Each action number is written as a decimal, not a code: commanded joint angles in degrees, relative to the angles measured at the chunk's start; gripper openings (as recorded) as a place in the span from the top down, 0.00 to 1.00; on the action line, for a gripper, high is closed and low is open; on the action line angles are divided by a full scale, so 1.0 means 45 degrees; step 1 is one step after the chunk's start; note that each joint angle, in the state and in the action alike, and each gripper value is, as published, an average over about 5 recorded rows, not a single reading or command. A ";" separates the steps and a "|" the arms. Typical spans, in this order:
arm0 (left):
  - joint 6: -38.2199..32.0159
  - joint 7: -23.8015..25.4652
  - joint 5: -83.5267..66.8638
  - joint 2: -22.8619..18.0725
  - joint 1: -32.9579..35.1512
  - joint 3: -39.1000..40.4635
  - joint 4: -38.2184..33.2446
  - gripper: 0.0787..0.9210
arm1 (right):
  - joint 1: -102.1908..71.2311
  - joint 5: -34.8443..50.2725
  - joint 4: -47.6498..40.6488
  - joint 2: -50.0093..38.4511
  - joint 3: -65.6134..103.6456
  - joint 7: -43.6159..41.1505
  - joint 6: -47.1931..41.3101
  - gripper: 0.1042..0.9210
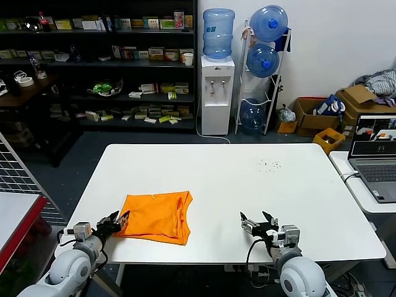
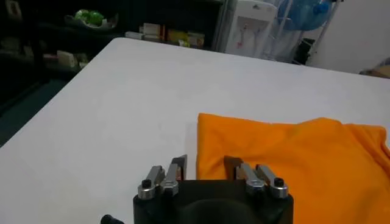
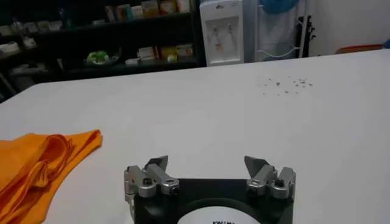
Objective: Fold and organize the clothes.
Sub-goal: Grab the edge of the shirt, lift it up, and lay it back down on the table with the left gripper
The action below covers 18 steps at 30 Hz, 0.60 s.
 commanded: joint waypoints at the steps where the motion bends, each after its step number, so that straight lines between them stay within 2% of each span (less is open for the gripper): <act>1: -0.0102 0.0127 0.0186 -0.0200 0.0014 0.0000 0.0113 0.58 | -0.0011 0.0002 0.0006 0.0020 -0.0003 0.0005 0.0008 0.12; 11: -0.0426 0.0003 0.0382 -0.0467 0.0110 -0.0101 -0.0169 0.92 | -0.0017 0.0021 -0.0008 0.0031 -0.0018 0.0006 0.0026 0.12; 14: -0.0416 -0.0202 0.0493 -0.0453 0.0196 -0.0228 -0.0666 0.97 | -0.0030 0.0014 -0.0012 0.0048 -0.0013 0.0006 0.0042 0.12; 18: 0.0073 -0.1023 0.0763 -0.0222 0.0456 -0.0562 -0.2120 0.98 | -0.0042 0.0006 -0.0016 0.0066 0.0001 -0.0004 0.0072 0.12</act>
